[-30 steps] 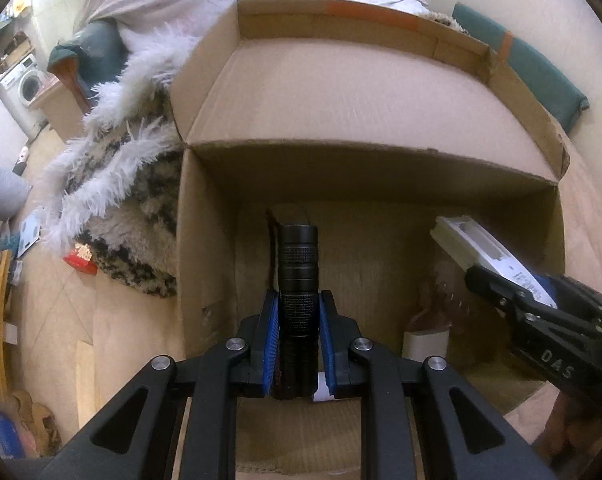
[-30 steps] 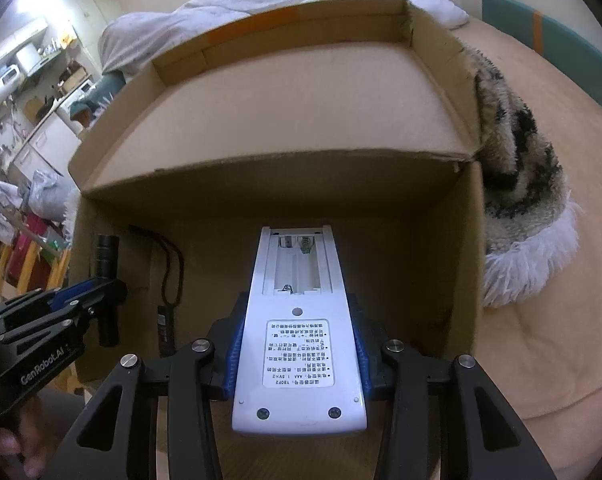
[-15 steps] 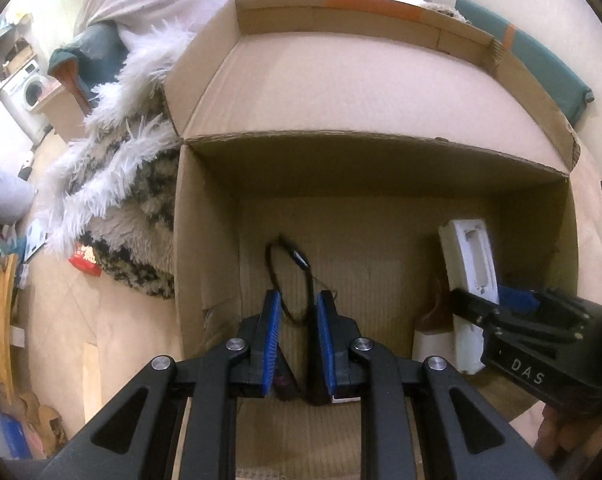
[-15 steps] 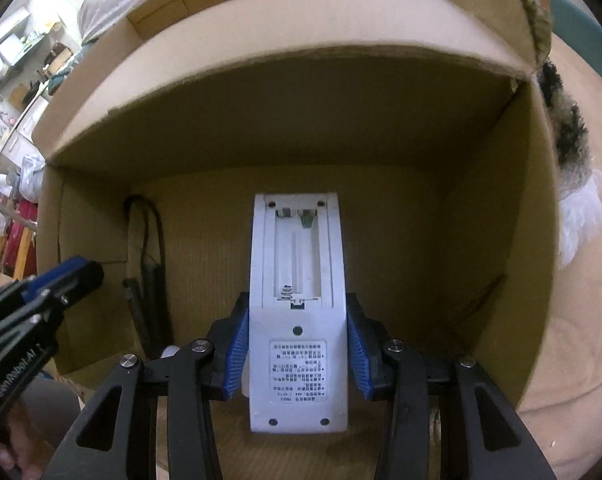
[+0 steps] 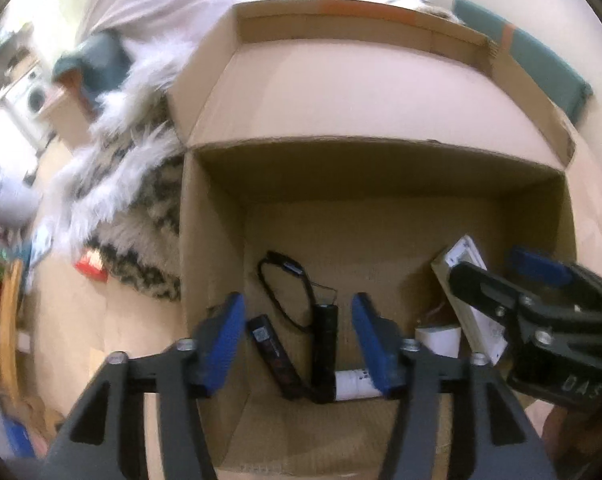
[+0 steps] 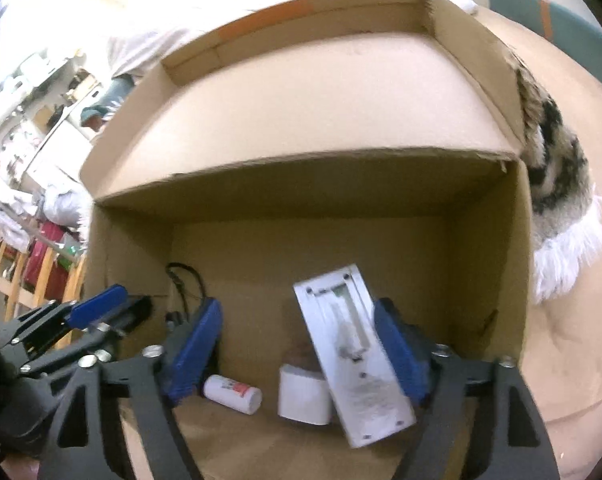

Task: Organize rigid objects
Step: 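Carry both items into the box and open both grippers to release them, then withdraw both grippers from the box toward the remaining items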

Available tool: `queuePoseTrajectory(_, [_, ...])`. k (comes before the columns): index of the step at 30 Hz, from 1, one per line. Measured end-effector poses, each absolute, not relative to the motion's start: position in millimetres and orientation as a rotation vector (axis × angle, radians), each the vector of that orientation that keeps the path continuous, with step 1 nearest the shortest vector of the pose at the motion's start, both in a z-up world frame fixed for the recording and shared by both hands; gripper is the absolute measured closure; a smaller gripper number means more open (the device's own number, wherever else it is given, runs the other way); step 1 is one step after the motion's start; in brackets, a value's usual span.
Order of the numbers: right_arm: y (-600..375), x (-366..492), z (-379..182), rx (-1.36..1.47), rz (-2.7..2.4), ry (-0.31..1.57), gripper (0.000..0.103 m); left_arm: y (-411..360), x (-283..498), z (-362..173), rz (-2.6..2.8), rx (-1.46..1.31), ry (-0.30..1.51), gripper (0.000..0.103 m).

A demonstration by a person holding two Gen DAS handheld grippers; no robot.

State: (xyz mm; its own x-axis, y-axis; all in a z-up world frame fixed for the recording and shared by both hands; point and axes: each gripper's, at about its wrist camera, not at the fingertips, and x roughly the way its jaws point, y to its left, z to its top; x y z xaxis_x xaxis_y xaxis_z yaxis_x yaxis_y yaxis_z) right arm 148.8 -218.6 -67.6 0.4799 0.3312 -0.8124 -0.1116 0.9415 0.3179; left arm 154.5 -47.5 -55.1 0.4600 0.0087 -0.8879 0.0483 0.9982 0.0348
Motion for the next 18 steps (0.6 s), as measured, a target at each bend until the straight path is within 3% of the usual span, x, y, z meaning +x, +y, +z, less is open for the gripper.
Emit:
queuePoseTrajectory(7, [-220,150,-54,0.278,0.271,1.006,0.007,-44,153,-50,-0.031,0.014,1.100,0.043])
queuePoseTrajectory(9, [-218,150,-52,0.263,0.262,0.994,0.000,-48,149,-48,-0.028,0.033,1.094,0.042])
queuePoseTrajectory(18, [-220,149,-47,0.296,0.262,0.965,0.000,-47,152,-54,-0.044,-0.008,1.122,0.040])
